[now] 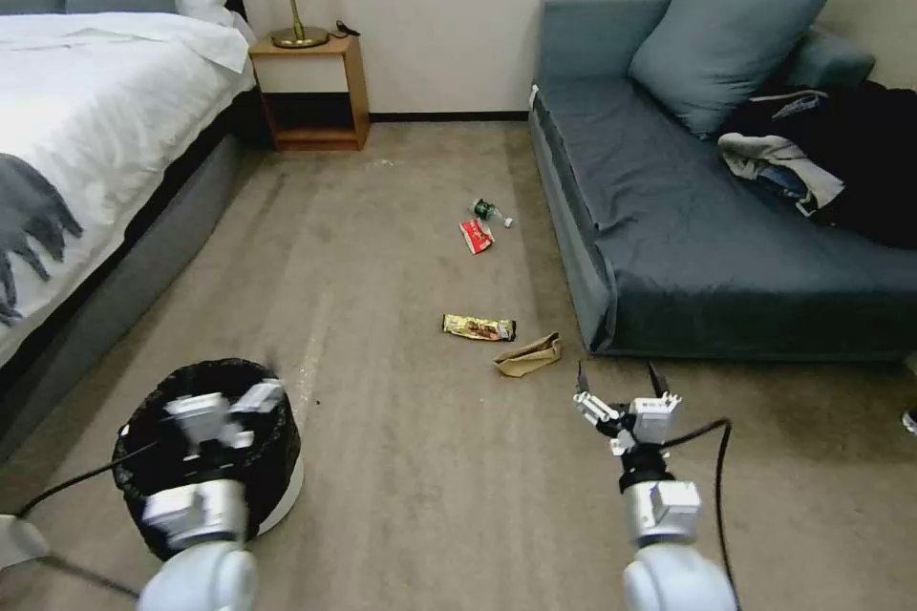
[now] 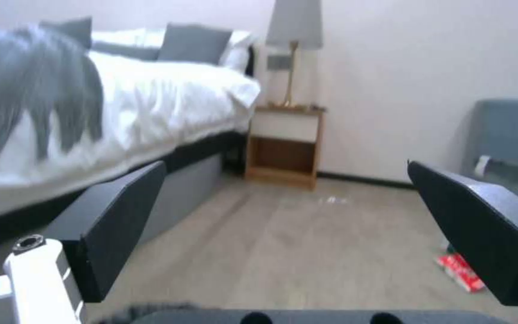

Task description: Pick up the trash bin, then pick up the garbage on the floor and place it into the trash bin.

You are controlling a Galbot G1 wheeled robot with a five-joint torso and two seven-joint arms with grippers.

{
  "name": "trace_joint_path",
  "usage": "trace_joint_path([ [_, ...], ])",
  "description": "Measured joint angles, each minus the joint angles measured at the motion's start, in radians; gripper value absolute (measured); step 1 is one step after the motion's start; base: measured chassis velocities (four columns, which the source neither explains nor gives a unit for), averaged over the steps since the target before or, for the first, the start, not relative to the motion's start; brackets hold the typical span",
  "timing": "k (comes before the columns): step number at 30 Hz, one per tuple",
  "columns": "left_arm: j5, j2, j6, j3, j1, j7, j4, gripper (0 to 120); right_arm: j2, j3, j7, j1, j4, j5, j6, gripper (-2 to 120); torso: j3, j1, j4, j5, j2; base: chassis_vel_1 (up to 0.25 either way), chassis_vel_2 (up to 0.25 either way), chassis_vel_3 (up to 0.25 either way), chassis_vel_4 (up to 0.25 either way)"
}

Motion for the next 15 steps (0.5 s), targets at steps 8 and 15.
trace_joint_path([
  [8, -0.005, 0.017, 0.003, 0.004, -0.017, 0.029, -0.012, 100, -0.025, 0.016, -0.035, 0.037, -0.008, -0.079, 0.104, 100, 0.000, 0.000, 0.0000, -0.0013, 0.000, 0.000, 0.000, 0.000, 0.000],
  [15, -0.143, 0.026, 0.170, 0.028, -0.016, -0.165, -0.108, 100, -0.080, 0.044, -0.161, 0.034, 0.114, -0.021, -0.067, 100, 0.000, 0.000, -0.0003, -0.0002, 0.000, 0.000, 0.000, 0.000, 0.000],
])
